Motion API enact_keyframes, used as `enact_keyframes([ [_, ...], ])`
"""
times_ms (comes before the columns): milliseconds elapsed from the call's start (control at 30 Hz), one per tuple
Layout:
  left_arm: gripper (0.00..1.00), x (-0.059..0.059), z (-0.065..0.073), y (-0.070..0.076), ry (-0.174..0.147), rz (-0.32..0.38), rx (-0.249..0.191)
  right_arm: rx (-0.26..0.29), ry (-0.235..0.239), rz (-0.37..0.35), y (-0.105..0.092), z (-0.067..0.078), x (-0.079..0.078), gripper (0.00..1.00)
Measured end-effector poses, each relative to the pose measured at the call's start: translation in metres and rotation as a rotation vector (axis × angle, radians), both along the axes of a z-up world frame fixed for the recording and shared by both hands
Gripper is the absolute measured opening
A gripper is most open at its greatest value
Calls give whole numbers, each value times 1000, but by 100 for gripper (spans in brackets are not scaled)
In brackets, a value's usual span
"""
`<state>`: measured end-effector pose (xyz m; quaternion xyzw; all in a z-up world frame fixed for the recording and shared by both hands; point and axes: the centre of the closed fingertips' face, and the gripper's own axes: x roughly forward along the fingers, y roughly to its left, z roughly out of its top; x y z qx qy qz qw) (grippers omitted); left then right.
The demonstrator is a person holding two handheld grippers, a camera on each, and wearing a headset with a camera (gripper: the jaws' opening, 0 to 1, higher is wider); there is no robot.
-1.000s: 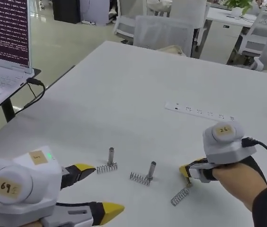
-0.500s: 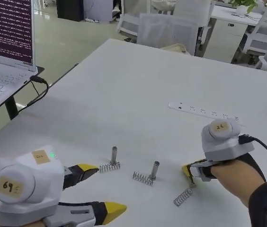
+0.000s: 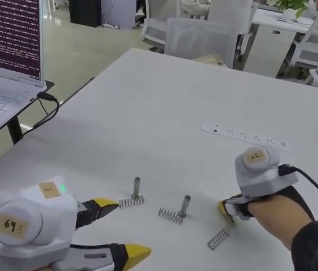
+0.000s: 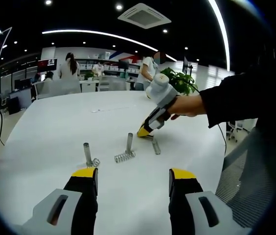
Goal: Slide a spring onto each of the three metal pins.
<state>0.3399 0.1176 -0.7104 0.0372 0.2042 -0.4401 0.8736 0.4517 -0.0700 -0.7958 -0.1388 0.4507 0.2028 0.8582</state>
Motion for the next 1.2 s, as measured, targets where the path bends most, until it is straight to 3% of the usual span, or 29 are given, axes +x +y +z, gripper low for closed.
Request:
enact_keyframes([
  [367, 54, -1, 1, -1, -3, -3, -5, 16, 14, -12, -3, 1, -8, 6],
  [567, 54, -1, 2, -2, -6, -8, -7, 67, -8, -29, 2, 15, -10, 6],
  [1200, 53, -3, 7, -5, -27, -30, -6, 110, -61, -42, 2, 39, -29, 6],
])
